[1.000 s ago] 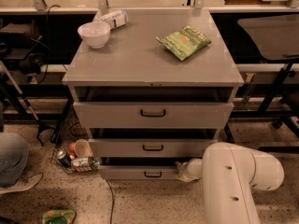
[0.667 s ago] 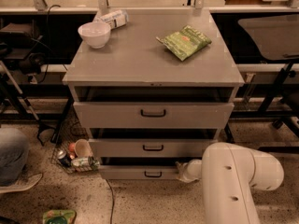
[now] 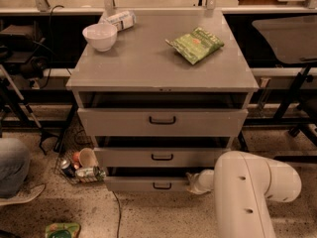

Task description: Open bottom drawer

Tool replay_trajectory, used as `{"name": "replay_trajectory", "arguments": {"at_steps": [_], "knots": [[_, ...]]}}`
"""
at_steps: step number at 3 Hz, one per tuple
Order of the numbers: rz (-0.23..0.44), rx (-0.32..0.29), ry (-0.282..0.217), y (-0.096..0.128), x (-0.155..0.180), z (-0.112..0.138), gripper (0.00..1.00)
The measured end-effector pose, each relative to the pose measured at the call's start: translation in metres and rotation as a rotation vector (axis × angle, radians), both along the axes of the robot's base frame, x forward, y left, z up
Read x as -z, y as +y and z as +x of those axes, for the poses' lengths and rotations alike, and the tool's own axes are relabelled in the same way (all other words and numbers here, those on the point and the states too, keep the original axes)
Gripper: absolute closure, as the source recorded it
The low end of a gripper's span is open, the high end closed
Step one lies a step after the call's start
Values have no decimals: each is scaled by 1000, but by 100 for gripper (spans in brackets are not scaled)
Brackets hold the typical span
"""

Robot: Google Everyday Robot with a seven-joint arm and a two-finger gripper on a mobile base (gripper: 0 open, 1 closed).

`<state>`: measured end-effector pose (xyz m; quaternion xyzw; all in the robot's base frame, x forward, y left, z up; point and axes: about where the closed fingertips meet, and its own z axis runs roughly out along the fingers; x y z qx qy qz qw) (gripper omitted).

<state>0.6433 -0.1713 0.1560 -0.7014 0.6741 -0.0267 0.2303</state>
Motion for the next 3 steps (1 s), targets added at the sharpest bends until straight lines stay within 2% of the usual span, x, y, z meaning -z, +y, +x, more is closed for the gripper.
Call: {"name": "replay_trajectory", "arguments": {"at_steps": [3], "knots": [[0, 0, 0, 0, 0, 0, 100]]}}
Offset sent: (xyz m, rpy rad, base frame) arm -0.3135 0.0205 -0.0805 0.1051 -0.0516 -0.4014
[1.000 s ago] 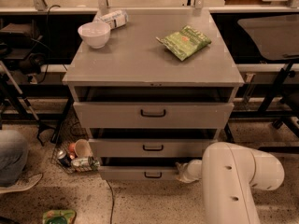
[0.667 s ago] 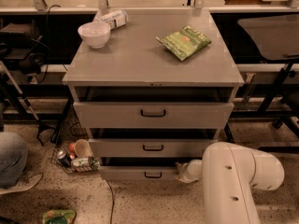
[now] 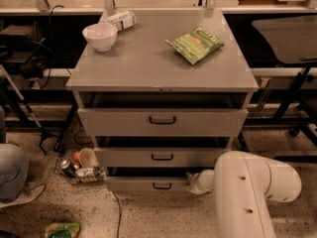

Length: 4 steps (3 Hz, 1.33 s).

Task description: Open bottom drawer

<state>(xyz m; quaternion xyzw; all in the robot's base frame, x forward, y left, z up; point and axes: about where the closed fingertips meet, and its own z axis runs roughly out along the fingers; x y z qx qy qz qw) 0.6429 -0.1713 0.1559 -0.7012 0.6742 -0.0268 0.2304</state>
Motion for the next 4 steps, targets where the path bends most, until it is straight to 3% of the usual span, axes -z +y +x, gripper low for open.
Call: {"name": "replay_trajectory", "arguments": {"at_steps": [1, 2, 3, 4], "knots": [[0, 0, 0, 0, 0, 0, 90], [0, 0, 0, 0, 0, 0, 66], [0, 0, 0, 0, 0, 0, 35], [0, 0, 0, 0, 0, 0, 13]]}}
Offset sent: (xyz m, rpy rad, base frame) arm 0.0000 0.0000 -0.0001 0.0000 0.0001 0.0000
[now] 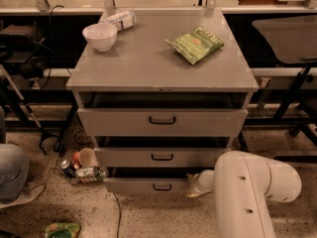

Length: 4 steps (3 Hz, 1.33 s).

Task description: Open bottom drawer

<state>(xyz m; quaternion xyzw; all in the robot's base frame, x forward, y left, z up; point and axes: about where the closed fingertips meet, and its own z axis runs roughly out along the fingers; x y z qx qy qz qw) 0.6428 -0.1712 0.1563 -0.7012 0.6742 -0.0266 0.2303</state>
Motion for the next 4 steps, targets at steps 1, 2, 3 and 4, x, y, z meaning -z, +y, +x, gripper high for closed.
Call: {"name": "replay_trajectory", "arguments": {"at_steps": [1, 2, 3, 4], "knots": [[1, -2, 3, 1, 2, -1, 0], [-1, -1, 5, 1, 2, -2, 0], [-7, 14, 25, -3, 3, -6, 14], [-21, 37, 46, -10, -1, -13, 37]]}}
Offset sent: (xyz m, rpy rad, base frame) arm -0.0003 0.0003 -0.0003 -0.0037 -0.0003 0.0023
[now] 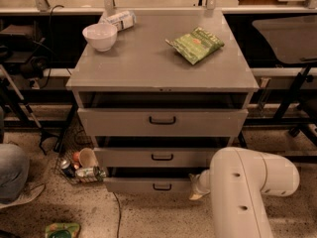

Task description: Open bottom drawer

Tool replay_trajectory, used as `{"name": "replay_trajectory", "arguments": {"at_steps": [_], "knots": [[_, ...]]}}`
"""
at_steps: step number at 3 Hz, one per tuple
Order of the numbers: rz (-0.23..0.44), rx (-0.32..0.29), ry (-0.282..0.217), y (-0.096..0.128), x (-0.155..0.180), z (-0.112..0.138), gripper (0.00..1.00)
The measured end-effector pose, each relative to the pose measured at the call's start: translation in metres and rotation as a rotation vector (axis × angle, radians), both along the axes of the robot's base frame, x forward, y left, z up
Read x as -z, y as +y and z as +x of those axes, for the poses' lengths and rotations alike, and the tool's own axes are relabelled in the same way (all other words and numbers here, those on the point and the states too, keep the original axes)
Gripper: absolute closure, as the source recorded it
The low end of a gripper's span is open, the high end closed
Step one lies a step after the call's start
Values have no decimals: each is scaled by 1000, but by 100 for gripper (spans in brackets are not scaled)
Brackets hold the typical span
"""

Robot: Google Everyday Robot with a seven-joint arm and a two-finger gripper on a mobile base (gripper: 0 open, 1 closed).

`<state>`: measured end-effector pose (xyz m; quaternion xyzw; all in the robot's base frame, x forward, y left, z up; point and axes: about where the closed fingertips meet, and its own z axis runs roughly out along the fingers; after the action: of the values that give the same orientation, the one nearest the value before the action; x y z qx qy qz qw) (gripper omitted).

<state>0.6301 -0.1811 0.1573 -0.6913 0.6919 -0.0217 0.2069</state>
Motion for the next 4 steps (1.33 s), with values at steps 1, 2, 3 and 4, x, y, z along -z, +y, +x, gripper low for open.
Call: {"name": "replay_trajectory", "arguments": {"at_steps": [1, 2, 3, 4], "knots": [[8, 46, 39, -10, -2, -18, 69], [17, 68, 49, -15, -2, -29, 91], [21, 72, 49, -15, -2, -31, 100], [61, 120, 54, -13, -1, -59, 100]]}}
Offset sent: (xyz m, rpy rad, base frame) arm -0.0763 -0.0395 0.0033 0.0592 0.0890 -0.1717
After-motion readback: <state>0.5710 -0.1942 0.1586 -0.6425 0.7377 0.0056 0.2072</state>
